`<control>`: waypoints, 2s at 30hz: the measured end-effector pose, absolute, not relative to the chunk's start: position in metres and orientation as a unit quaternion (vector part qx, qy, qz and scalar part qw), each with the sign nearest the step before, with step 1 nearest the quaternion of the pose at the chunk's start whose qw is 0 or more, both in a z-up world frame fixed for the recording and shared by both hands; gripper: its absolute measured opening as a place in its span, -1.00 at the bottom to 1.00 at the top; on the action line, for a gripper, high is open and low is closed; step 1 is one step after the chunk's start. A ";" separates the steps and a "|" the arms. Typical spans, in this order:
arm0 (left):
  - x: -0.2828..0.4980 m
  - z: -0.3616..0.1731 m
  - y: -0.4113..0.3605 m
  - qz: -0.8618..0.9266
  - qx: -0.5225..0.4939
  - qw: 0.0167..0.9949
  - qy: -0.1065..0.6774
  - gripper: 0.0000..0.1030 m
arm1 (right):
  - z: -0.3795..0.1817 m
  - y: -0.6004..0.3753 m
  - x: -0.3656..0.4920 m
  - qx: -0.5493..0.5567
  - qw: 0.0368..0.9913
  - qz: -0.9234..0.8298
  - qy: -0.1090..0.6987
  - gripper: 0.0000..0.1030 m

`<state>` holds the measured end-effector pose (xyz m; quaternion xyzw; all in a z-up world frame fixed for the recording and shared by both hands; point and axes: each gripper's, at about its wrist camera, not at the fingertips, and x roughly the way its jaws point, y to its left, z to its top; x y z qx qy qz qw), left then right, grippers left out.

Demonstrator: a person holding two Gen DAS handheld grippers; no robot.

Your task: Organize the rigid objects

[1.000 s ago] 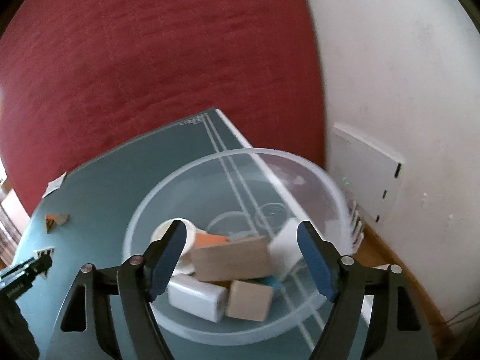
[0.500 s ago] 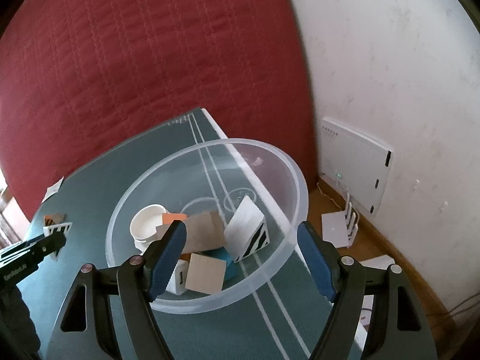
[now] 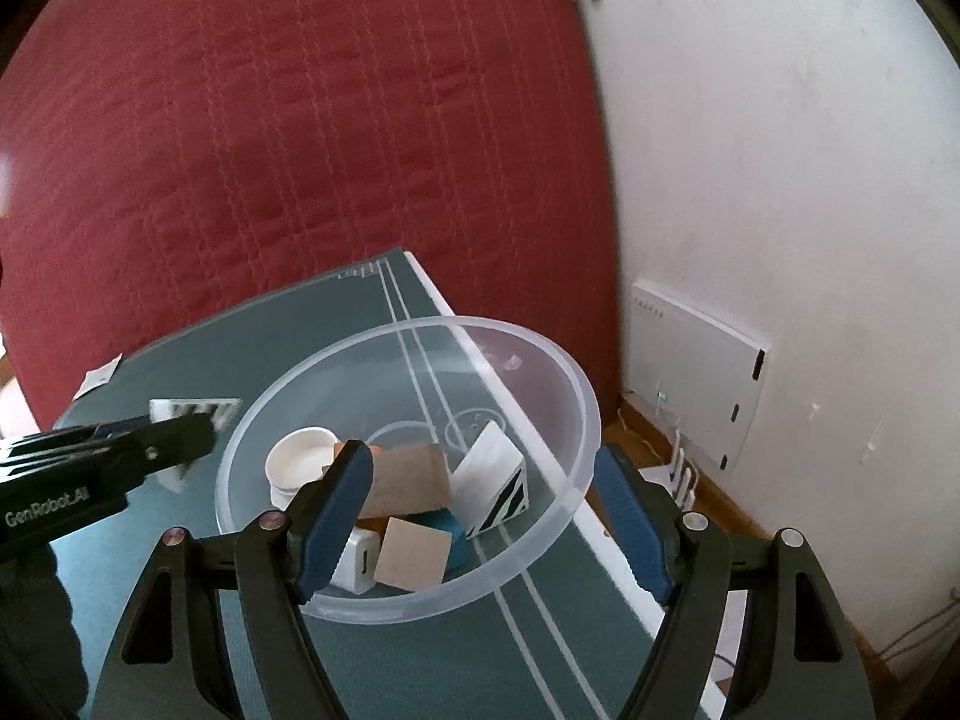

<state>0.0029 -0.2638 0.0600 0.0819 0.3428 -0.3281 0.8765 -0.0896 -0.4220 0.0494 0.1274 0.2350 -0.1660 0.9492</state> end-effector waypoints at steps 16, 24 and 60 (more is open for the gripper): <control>0.017 0.036 -0.249 -0.291 0.077 0.881 0.366 0.69 | 0.052 -0.420 -0.092 0.122 0.951 -0.168 0.229 0.50; 0.008 0.027 -0.258 -0.294 0.102 0.876 0.368 0.71 | 0.052 -0.419 -0.093 0.123 0.951 -0.166 0.229 0.50; 0.053 0.012 -0.200 -0.160 0.090 0.908 0.377 0.86 | 0.063 -0.402 -0.106 0.054 0.960 -0.188 0.202 0.50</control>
